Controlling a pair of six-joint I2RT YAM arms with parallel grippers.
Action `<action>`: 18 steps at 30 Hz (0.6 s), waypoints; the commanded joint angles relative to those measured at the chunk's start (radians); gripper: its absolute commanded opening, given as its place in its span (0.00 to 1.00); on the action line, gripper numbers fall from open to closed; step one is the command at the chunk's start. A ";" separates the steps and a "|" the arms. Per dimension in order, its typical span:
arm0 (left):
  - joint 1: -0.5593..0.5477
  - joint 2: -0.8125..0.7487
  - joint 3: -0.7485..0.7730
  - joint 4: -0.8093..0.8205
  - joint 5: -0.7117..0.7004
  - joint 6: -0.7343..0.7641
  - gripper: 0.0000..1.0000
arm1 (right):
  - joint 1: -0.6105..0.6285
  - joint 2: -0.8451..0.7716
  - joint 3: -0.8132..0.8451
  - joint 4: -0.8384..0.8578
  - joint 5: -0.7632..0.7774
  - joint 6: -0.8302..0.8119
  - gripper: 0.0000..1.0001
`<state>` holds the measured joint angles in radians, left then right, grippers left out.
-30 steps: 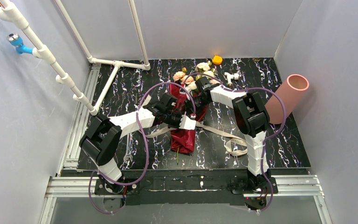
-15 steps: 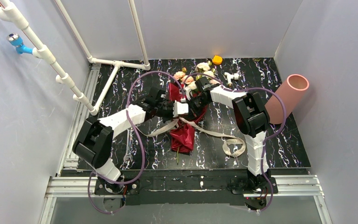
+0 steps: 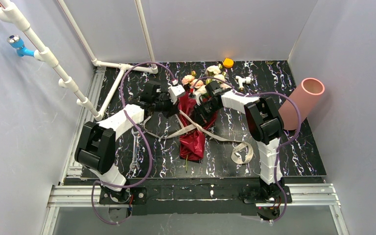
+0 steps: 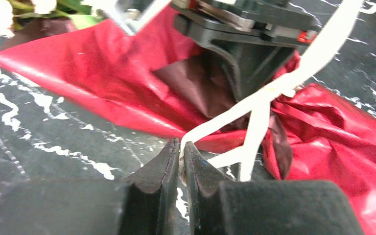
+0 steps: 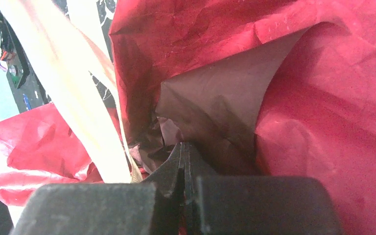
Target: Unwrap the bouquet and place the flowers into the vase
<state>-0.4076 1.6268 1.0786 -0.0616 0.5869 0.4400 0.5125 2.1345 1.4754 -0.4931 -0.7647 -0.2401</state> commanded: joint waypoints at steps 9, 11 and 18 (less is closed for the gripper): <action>-0.077 -0.133 -0.075 0.015 0.028 0.404 0.52 | -0.002 0.029 -0.043 -0.043 0.130 -0.032 0.01; -0.094 -0.108 -0.061 0.002 0.042 0.441 0.52 | -0.002 0.028 -0.044 -0.040 0.128 -0.029 0.01; -0.153 0.001 0.037 -0.112 0.088 0.596 0.50 | -0.002 0.030 -0.044 -0.044 0.127 -0.028 0.01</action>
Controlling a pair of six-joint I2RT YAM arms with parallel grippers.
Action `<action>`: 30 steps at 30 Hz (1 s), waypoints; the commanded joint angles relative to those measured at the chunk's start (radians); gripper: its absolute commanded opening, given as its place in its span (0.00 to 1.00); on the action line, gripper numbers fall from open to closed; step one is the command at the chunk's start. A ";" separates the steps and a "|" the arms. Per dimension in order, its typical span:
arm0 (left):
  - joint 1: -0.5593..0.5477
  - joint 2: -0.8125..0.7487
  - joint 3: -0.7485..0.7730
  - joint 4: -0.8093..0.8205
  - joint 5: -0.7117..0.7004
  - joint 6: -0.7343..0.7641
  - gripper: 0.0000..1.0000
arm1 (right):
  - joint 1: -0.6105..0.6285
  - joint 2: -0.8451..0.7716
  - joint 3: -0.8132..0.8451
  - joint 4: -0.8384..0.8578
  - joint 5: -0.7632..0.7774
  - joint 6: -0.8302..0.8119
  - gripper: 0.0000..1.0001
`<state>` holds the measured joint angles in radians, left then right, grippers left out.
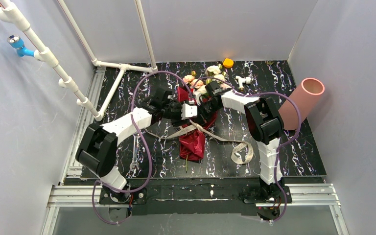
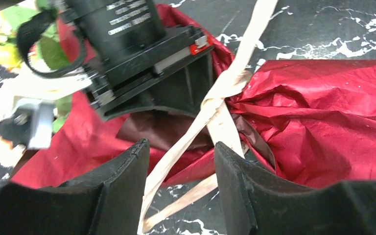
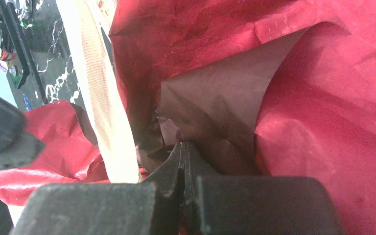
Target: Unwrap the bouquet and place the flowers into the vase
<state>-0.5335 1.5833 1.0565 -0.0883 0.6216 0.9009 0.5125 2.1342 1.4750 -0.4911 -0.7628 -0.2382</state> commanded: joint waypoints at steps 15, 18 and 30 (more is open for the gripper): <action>-0.030 0.091 0.101 -0.229 -0.041 0.204 0.05 | -0.001 0.040 -0.028 -0.068 0.132 -0.040 0.01; 0.013 0.054 0.093 -0.230 -0.062 0.120 0.00 | -0.005 0.044 -0.028 -0.073 0.133 -0.042 0.01; 0.318 0.016 0.102 -0.019 -0.241 -0.496 0.00 | -0.008 0.043 -0.032 -0.078 0.131 -0.052 0.01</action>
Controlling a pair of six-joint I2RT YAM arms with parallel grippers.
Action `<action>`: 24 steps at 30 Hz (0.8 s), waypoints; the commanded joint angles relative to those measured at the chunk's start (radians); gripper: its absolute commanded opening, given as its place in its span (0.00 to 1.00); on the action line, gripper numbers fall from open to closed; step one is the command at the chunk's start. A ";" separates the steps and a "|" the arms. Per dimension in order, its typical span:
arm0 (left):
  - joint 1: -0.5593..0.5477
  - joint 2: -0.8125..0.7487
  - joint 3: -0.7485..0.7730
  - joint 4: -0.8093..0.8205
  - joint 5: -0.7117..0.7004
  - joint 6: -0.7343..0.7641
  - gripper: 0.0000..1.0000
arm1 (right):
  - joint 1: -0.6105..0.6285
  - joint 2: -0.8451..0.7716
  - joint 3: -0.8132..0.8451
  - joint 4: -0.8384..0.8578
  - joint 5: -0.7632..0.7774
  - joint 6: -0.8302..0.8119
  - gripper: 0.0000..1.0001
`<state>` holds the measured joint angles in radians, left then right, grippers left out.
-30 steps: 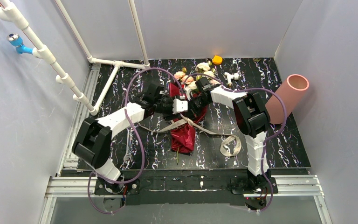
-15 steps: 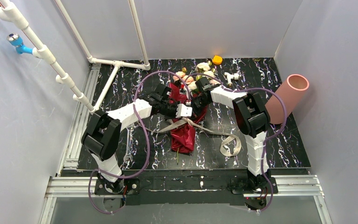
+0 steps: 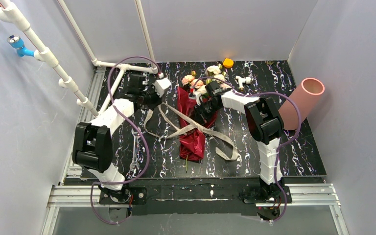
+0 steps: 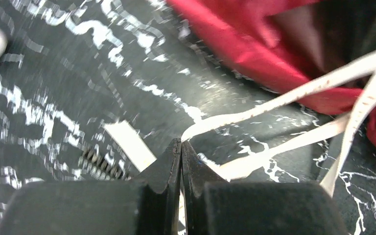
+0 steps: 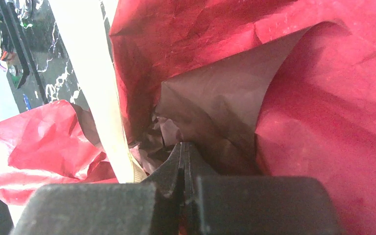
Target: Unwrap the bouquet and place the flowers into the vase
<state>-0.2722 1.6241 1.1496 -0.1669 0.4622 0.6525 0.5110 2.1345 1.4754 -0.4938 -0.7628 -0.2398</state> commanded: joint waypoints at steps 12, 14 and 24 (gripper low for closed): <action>-0.165 -0.093 -0.058 -0.052 0.227 0.239 0.63 | -0.006 0.045 -0.029 -0.068 0.126 -0.041 0.01; -0.193 -0.060 -0.028 -0.098 0.241 0.275 0.62 | -0.006 0.048 -0.023 -0.069 0.125 -0.037 0.01; -0.260 0.100 0.055 -0.224 0.198 0.448 0.60 | -0.006 0.056 -0.012 -0.077 0.126 -0.036 0.01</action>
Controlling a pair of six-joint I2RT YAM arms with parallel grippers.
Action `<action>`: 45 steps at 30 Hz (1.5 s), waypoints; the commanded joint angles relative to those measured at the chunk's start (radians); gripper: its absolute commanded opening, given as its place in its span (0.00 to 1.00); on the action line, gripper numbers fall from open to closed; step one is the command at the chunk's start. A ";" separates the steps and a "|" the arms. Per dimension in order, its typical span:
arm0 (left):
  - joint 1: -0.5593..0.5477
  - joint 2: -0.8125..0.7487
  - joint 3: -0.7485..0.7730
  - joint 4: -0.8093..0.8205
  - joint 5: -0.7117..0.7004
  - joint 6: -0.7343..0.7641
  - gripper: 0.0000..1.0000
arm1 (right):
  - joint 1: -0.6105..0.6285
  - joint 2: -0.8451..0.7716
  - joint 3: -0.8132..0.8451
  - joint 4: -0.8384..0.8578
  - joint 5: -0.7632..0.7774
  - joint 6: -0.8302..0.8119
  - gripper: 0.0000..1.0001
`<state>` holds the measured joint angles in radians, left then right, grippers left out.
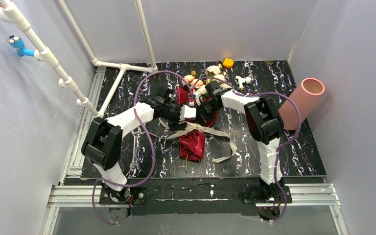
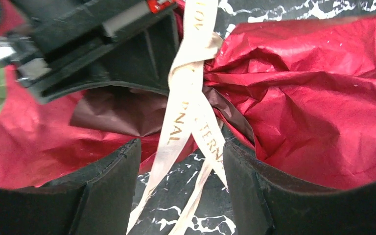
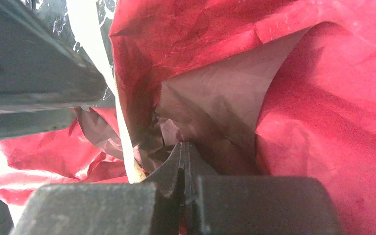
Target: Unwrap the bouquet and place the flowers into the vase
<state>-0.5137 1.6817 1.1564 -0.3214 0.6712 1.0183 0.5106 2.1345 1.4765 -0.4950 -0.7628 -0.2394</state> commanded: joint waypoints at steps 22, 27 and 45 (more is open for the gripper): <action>0.291 -0.118 0.039 0.117 -0.201 -0.491 0.00 | -0.018 0.043 -0.059 -0.079 0.140 -0.058 0.01; 0.302 -0.137 0.029 0.104 -0.173 -0.465 0.39 | -0.020 0.033 -0.070 -0.075 0.135 -0.056 0.01; -0.012 0.063 0.090 -0.046 -0.021 0.003 0.57 | -0.019 0.038 -0.058 -0.054 0.118 -0.026 0.01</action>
<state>-0.5152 1.6936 1.1877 -0.2947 0.6136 0.9432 0.4976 2.1323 1.4574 -0.4831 -0.7853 -0.2379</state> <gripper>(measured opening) 0.573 0.029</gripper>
